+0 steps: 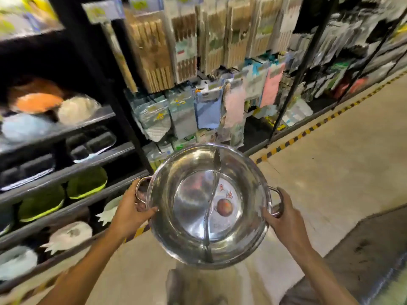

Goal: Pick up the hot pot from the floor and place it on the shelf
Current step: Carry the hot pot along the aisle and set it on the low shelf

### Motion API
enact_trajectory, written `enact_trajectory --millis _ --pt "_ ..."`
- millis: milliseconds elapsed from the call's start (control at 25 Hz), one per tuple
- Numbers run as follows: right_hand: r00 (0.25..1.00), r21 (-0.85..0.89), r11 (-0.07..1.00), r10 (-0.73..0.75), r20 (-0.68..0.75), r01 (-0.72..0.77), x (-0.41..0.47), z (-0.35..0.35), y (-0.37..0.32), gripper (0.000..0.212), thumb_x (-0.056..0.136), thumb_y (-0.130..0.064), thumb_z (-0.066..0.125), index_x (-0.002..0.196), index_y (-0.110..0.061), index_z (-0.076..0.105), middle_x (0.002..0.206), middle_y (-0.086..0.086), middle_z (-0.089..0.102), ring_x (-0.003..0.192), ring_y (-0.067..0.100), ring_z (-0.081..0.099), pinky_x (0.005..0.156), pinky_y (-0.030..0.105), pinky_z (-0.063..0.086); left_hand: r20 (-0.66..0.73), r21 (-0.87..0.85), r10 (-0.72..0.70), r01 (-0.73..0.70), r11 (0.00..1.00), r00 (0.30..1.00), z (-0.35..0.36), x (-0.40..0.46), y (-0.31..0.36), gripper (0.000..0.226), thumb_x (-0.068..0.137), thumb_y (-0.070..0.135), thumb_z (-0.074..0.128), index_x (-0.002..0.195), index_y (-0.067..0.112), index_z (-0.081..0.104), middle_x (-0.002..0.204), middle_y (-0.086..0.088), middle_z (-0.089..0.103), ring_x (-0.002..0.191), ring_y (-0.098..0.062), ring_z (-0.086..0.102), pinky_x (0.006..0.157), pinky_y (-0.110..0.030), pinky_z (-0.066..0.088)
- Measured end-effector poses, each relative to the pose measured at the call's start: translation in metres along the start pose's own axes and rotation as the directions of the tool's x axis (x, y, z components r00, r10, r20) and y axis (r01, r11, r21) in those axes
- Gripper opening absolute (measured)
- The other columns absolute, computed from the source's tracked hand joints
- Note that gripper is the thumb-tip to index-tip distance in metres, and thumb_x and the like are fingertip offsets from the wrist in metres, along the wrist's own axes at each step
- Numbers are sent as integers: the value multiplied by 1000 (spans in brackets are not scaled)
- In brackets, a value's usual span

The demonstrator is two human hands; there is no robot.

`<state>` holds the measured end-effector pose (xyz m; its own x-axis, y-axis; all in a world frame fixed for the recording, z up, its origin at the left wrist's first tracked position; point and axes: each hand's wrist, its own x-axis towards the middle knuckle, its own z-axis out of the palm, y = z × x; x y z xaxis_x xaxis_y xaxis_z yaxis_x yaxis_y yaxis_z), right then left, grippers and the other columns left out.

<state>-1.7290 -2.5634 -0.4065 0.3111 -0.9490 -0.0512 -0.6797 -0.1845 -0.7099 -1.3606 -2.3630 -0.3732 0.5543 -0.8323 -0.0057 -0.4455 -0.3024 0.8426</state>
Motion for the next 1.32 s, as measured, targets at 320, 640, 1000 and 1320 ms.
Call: enact_trajectory --millis 320,640,1000,1320 --pt "838 125 915 -401 370 383 -20 163 -185 82 76 -58 74 147 -34 40 69 -11 70 62 1 66 54 29 52 -498 -96 -383 390 916 778 -174 -208 -98 98 64 28 91 147 22 39 116 -5 66 97 -12 67 84 -29 56" --pt "500 263 741 -628 596 618 -209 335 -373 81 77 -56 77 147 -35 42 72 -14 71 66 3 67 55 25 51 -774 -168 -436 515 841 460 -306 -476 -190 88 60 43 90 127 63 36 82 0 59 62 -14 61 61 -39 56" --pt "148 467 599 -703 695 650 -432 482 -499 92 74 -66 76 150 -55 26 79 -30 68 71 -2 68 51 11 47 -879 -314 -452 531 787 151 -388 -696 -256 91 58 57 85 128 71 29 81 0 56 63 -19 58 57 -32 53" --pt "-114 543 502 -655 747 674 -581 618 -607 90 77 -51 80 153 -40 33 104 -4 75 93 14 71 85 45 61 -850 -451 -523 596 664 -59 -466 -807 -323 99 67 36 88 146 45 29 87 -9 57 70 -28 61 66 -35 56"
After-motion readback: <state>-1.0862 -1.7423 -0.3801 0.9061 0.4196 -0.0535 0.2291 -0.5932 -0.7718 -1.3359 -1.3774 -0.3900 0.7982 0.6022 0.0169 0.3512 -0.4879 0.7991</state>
